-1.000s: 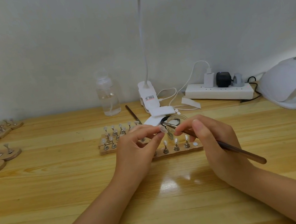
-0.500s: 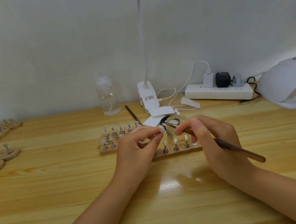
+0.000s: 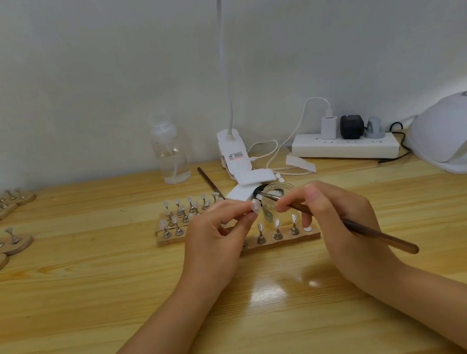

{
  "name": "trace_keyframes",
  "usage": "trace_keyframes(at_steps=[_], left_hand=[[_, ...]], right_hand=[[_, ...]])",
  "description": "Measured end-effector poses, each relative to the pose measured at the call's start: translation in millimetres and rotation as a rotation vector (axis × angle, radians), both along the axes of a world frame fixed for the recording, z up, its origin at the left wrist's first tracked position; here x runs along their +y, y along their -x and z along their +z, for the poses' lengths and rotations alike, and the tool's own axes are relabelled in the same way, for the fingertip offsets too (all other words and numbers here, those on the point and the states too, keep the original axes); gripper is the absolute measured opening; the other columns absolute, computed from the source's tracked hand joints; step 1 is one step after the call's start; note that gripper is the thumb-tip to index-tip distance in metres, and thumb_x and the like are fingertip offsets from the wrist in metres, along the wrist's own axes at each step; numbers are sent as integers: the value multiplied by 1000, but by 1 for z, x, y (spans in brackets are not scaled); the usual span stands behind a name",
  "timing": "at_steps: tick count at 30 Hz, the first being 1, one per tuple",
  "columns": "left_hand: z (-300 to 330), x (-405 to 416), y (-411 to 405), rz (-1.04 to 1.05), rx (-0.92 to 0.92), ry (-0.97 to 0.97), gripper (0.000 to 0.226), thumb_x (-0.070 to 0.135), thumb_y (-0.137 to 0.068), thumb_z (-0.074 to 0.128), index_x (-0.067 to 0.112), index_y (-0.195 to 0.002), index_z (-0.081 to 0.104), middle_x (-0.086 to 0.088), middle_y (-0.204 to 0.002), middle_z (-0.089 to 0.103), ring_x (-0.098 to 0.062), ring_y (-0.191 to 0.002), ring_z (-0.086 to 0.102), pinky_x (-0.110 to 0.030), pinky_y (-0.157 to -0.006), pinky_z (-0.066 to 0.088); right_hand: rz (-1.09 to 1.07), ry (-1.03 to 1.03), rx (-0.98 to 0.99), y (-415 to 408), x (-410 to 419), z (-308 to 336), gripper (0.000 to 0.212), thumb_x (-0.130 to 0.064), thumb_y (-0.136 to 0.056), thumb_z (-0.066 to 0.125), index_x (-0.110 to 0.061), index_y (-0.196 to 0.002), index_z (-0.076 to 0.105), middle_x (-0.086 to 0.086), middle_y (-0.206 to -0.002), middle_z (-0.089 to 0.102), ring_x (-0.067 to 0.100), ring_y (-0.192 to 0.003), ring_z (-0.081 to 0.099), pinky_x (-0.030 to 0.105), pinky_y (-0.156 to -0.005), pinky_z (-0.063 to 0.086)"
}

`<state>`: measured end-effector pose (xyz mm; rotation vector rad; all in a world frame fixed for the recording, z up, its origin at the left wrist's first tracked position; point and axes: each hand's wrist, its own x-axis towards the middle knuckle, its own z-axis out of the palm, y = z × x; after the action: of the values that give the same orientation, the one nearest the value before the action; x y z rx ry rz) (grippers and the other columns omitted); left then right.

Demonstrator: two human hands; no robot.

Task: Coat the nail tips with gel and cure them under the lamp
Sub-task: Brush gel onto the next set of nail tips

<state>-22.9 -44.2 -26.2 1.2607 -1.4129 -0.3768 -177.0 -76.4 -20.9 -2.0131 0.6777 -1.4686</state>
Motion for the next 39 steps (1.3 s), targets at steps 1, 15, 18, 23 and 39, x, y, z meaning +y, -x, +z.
trace_keyframes(at_steps=[1,15,18,23,39], left_hand=[[0,0,0,0,-4,6,32,6,-79,66,38,-81,65,17,-84,65,2,-80,59,-16,-55,43],[0,1,0,2,-36,8,32,7,-79,66,39,-81,65,16,-86,65,1,-82,58,-18,-60,44],[0,0,0,10,-47,7,34,6,-79,66,40,-80,64,17,-85,64,1,-81,58,-17,-59,44],[0,1,0,12,-49,18,34,6,-78,66,40,-80,64,17,-85,64,2,-81,57,-12,-59,42],[3,3,3,32,-42,27,32,8,-79,66,40,-82,63,14,-84,65,-4,-74,57,-14,-54,41]], right_hand=[[-8,-4,21,0,0,0,38,-38,-87,31,-25,-77,66,-23,-73,63,-4,-69,57,8,-64,39],[-14,-22,37,-1,0,1,38,-40,-85,31,-25,-75,65,-12,-76,66,-2,-70,58,12,-61,42],[22,-37,-23,0,0,-2,42,-40,-85,31,-23,-70,66,-5,-68,68,2,-66,60,14,-62,43],[67,0,-89,1,0,-2,42,-32,-87,30,-19,-67,64,0,-59,65,2,-61,60,11,-58,42],[1,18,-31,1,0,0,39,-34,-86,32,-19,-71,65,-5,-68,65,1,-65,58,15,-61,43]])
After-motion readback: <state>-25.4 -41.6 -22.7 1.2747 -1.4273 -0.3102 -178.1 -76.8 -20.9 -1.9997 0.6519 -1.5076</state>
